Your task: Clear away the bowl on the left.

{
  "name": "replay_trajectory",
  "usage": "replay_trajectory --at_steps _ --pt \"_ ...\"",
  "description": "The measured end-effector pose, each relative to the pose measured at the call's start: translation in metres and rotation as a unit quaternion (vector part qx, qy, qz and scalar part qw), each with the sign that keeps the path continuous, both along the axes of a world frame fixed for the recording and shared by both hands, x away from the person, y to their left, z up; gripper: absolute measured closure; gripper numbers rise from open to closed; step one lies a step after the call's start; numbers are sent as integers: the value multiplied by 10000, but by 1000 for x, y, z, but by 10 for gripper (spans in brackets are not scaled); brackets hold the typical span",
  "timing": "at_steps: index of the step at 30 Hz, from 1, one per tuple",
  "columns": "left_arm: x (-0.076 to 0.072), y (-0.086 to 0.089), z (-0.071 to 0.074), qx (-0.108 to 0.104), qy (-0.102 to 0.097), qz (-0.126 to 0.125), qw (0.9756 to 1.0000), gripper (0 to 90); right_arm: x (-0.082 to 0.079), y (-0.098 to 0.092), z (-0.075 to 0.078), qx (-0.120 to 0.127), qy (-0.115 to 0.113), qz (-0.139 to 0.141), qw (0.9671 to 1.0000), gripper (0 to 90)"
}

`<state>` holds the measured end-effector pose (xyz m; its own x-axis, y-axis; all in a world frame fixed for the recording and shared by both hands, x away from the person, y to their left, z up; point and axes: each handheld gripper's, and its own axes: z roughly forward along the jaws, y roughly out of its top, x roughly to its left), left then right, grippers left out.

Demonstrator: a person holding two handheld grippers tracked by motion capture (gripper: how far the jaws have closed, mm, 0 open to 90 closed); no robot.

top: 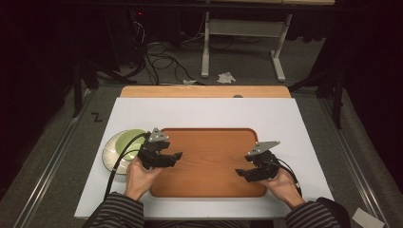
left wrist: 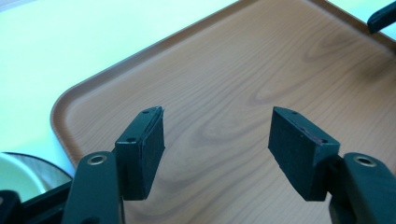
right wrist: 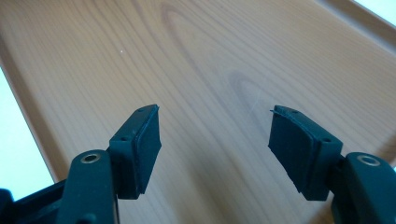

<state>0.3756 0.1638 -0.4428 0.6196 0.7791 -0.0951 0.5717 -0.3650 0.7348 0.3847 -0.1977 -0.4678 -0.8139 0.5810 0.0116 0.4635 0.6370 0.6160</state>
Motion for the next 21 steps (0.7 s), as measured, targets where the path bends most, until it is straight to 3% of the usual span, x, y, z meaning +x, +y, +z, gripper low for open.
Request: replay_trajectory --at_steps 8,13,16,17,21 --pt "0 17 9 -93 -36 256 9996 407 0 0 0 28 18 19 10000 355" --pt "0 32 14 106 -125 477 9987 420 0 1 0 -26 -19 70 10000 360" --pt "1 41 15 175 -184 635 9977 427 -2 1 0 -3 -28 32 10000 363" --pt "0 49 17 123 -273 777 9965 428 -2 1 1 3 -40 33 10000 364" --pt "2 61 19 37 -265 993 9947 427 -1 0 1 5 -42 44 10000 365"
